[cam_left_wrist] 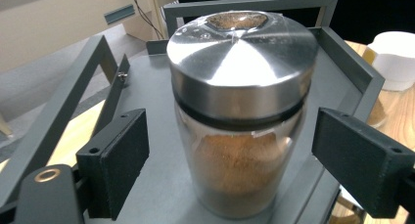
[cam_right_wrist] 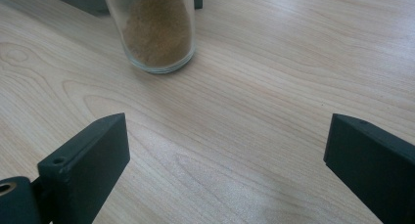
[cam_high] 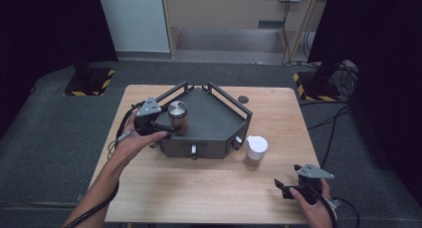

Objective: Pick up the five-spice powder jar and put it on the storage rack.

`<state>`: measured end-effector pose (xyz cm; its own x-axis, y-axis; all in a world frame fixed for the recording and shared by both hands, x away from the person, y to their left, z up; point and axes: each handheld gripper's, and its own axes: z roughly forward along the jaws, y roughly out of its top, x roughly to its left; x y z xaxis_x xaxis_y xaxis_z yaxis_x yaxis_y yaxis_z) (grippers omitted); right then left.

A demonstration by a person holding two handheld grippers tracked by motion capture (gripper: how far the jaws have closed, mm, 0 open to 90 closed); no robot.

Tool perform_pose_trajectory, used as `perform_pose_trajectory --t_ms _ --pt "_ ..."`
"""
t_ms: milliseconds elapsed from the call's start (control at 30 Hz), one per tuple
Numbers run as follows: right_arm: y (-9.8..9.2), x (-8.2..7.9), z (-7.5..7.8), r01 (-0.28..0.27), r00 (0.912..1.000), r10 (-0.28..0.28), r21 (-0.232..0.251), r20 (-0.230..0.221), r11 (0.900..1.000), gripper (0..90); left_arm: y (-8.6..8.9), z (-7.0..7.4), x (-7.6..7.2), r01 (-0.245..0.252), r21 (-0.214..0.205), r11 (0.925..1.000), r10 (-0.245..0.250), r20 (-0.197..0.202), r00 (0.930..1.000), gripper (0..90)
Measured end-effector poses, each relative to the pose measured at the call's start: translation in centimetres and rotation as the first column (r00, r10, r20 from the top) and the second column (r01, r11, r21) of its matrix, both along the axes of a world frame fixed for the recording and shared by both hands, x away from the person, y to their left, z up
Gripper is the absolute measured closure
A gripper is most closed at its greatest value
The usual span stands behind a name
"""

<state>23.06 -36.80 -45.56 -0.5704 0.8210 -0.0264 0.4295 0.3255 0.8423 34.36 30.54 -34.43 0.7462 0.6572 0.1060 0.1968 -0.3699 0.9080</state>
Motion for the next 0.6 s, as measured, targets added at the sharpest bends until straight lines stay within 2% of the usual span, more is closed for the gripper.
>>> perform_pose_trajectory --t_ms 67,100,133,233,367,600 --pt "0.0 0.0 0.0 0.001 1.0 -0.001 0.0 -0.002 1.0 3.5 0.2 0.1 -0.3 -0.003 0.005 1.0 0.003 0.002 1.0 12.3" --pt "0.0 0.0 0.0 0.0 1.0 0.0 -0.001 -0.002 1.0 3.5 0.4 0.0 -0.4 0.007 -0.002 1.0 -0.007 0.017 0.9998 12.0" --pt "0.0 0.0 0.0 0.001 1.0 -0.001 -0.001 -0.002 1.0 3.5 0.5 0.2 -0.8 -0.007 -0.001 1.0 0.007 0.007 0.9999 12.0" --pt "0.0 0.0 0.0 0.0 1.0 0.0 0.0 -0.002 1.0 3.5 0.8 0.3 -1.4 -0.013 -0.005 0.9999 0.013 0.011 0.9999 11.9" --pt "0.0 0.1 0.0 -0.004 1.0 0.004 -0.003 -0.003 1.0 3.5 1.3 0.4 -2.4 -0.025 0.006 0.9997 0.025 0.029 0.9993 11.6" --pt "0.1 0.1 -0.1 -0.003 1.0 0.003 -0.002 -0.003 1.0 3.5 2.1 -0.1 -4.3 -0.035 -0.003 0.9994 0.035 0.042 0.9985 11.6"
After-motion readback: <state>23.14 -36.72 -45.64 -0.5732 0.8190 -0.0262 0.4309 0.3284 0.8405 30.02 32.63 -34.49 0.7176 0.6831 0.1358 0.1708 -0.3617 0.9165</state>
